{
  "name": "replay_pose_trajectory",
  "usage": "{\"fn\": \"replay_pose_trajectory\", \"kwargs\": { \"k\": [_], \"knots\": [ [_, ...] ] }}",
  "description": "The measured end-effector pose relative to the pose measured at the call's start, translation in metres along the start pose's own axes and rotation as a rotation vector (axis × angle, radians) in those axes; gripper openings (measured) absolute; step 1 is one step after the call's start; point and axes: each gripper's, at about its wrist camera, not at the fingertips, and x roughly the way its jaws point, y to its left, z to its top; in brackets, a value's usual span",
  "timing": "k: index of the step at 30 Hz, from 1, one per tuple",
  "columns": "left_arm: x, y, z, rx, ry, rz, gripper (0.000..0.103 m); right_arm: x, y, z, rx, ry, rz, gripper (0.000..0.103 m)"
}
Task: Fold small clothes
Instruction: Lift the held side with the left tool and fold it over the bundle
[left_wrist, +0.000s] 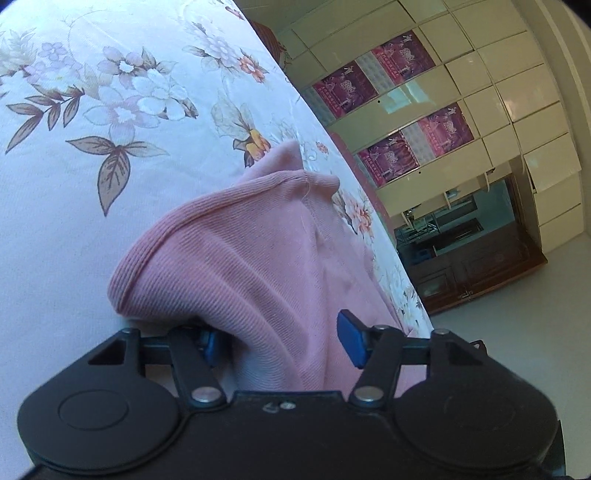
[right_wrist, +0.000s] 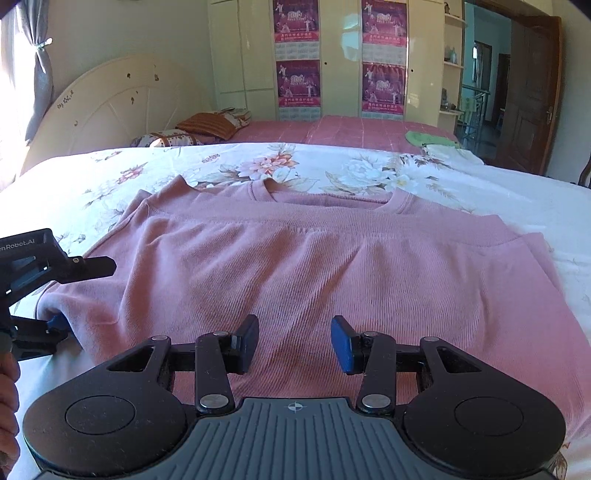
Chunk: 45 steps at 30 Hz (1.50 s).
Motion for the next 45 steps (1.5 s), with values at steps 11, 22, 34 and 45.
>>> {"fn": "replay_pose_trajectory", "kwargs": {
  "k": [11, 22, 34, 45],
  "knots": [
    [-0.043, 0.040, 0.014, -0.039, -0.004, 0.011, 0.061, 0.012, -0.005, -0.001, 0.014, 0.027, 0.026, 0.043],
    [0.010, 0.022, 0.014, -0.076, 0.015, -0.033, 0.023, 0.013, -0.003, 0.001, 0.004, 0.019, 0.019, 0.043],
    [0.006, 0.015, 0.015, -0.013, -0.041, 0.002, 0.014, 0.026, 0.002, 0.008, -0.014, 0.008, -0.002, 0.043],
    [-0.013, -0.043, 0.013, 0.243, -0.100, -0.050, 0.012, 0.034, 0.011, -0.003, -0.123, 0.004, -0.038, 0.043]
  ]
}}
